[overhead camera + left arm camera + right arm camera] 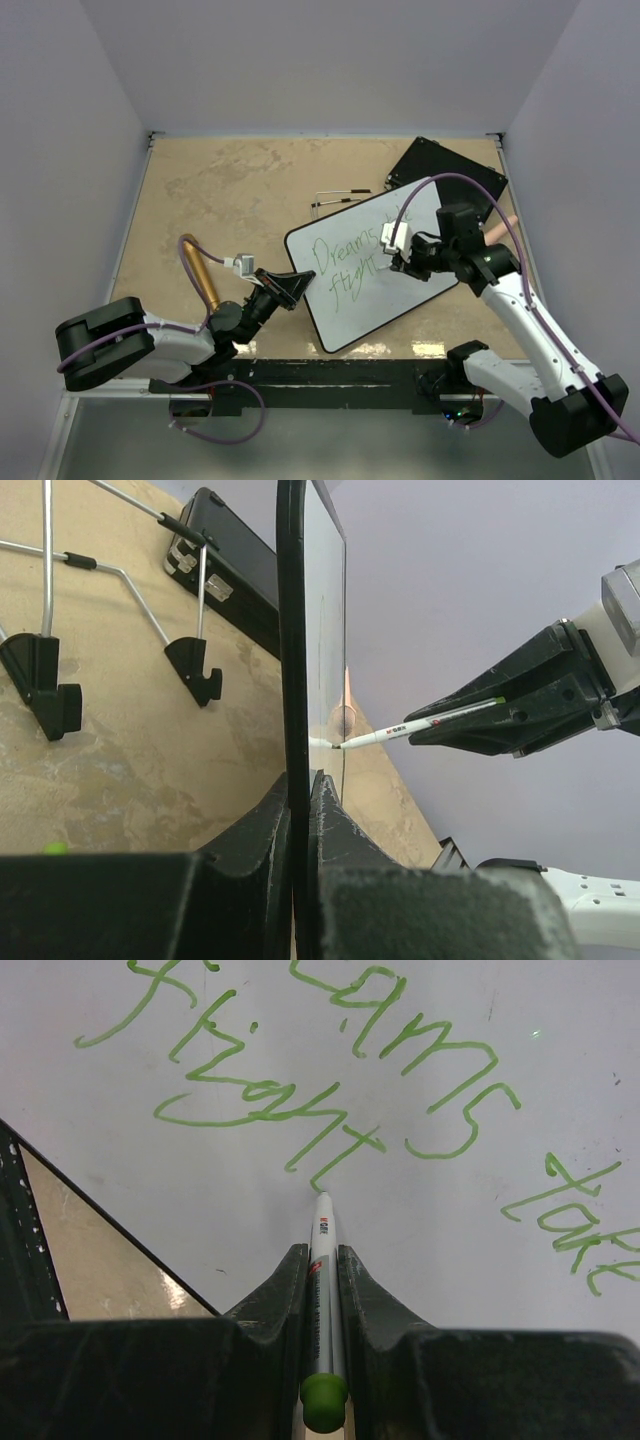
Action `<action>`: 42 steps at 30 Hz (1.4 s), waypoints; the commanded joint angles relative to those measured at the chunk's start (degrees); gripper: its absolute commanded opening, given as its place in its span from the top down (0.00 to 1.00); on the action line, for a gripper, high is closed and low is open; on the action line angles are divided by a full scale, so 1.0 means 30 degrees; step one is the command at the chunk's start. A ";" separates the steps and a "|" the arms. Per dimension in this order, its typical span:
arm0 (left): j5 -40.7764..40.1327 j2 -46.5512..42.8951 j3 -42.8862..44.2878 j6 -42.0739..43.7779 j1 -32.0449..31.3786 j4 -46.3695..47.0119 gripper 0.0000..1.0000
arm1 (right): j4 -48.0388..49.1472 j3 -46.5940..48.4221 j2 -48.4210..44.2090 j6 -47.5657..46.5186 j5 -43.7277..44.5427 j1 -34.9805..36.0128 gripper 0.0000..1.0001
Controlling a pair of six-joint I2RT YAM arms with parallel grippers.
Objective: Write a sentence on the whiteboard
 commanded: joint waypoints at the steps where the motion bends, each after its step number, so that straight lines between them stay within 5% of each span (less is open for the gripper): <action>1: 0.0649 0.0181 -0.0290 0.2355 -0.0047 0.0236 1.00 | -0.0349 0.1134 -0.0826 0.0133 -0.0403 -0.0070 1.00; 42: 0.1089 0.0122 -0.0437 0.2384 -0.0047 0.0090 1.00 | 0.0440 0.0314 -0.2791 0.0485 -0.0404 -0.2794 1.00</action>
